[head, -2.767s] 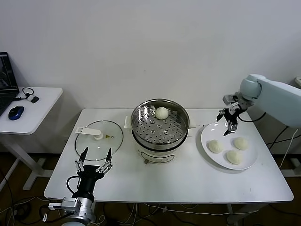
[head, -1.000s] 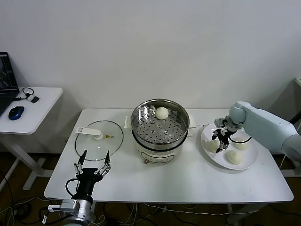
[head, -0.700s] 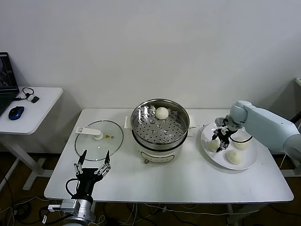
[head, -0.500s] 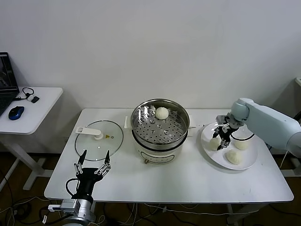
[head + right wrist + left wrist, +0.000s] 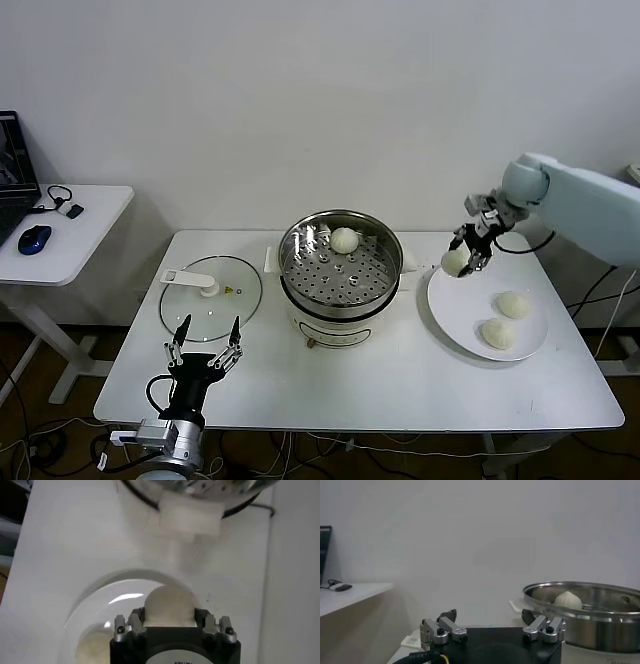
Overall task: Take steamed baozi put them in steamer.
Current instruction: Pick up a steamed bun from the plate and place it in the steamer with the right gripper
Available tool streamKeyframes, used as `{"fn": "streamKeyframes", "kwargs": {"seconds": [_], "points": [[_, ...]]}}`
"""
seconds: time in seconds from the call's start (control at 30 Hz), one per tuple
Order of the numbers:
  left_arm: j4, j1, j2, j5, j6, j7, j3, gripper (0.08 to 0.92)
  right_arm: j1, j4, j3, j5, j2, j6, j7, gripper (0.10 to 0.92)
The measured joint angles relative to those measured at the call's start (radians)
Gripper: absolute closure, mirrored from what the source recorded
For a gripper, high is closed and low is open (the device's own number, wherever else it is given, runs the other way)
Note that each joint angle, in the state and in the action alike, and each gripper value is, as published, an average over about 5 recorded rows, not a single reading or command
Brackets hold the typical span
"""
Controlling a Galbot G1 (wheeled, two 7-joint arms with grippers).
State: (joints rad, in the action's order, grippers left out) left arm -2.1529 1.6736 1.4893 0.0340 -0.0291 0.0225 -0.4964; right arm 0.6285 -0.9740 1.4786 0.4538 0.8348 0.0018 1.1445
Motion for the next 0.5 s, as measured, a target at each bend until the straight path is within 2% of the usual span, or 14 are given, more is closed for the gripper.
{"fn": "streamKeyframes", "kwargs": {"seconds": [0.5], "points": [[-0.010, 0.010, -0.004, -0.010, -0.002, 0.004, 0.017, 0.177, 0.236, -0.066, 0.155, 0.287, 0.181, -0.066, -0.007, 0.372]]}}
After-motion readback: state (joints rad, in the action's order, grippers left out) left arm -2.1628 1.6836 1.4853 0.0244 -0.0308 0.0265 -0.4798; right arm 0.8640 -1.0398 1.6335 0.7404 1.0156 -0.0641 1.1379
